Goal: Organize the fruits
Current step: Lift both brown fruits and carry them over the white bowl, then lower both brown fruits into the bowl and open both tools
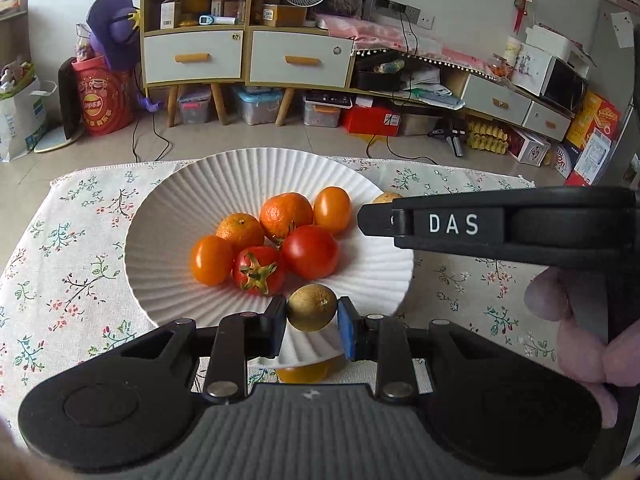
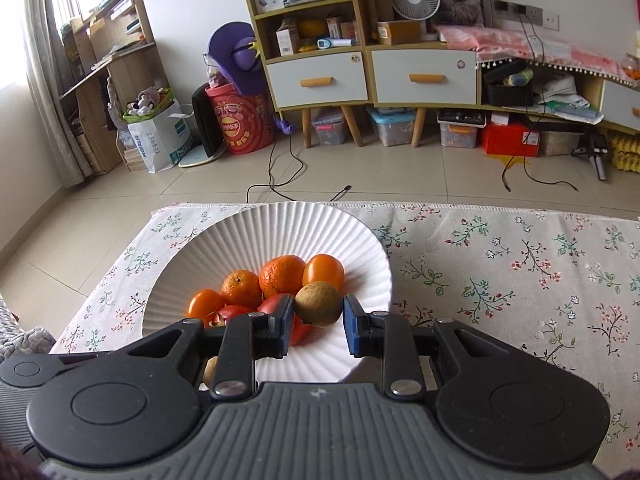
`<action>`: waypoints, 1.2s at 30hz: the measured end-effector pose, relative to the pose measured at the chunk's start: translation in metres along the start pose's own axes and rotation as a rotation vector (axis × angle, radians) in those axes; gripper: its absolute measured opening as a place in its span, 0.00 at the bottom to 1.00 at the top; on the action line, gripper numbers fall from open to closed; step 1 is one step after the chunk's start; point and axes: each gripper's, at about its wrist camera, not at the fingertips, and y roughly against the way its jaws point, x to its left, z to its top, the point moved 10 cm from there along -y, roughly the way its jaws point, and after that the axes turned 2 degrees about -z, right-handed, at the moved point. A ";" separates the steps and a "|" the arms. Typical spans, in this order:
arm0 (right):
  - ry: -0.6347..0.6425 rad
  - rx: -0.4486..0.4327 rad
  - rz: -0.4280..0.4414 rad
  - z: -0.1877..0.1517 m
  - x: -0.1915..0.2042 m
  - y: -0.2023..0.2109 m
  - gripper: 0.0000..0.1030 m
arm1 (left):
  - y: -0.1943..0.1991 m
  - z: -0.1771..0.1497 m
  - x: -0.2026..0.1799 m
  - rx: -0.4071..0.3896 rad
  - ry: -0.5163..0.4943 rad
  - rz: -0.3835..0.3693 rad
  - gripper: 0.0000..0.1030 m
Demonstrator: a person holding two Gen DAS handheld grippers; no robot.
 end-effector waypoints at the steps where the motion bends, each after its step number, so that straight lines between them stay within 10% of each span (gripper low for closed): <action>1: -0.004 0.000 0.002 0.000 0.000 0.000 0.23 | -0.001 0.000 0.000 0.000 0.004 0.003 0.21; 23: 0.020 0.032 -0.008 -0.007 0.000 -0.012 0.23 | -0.012 0.005 -0.001 -0.006 0.035 0.024 0.22; 36: -0.015 -0.012 -0.020 0.004 -0.006 0.001 0.46 | -0.001 0.009 -0.004 -0.027 -0.016 0.023 0.41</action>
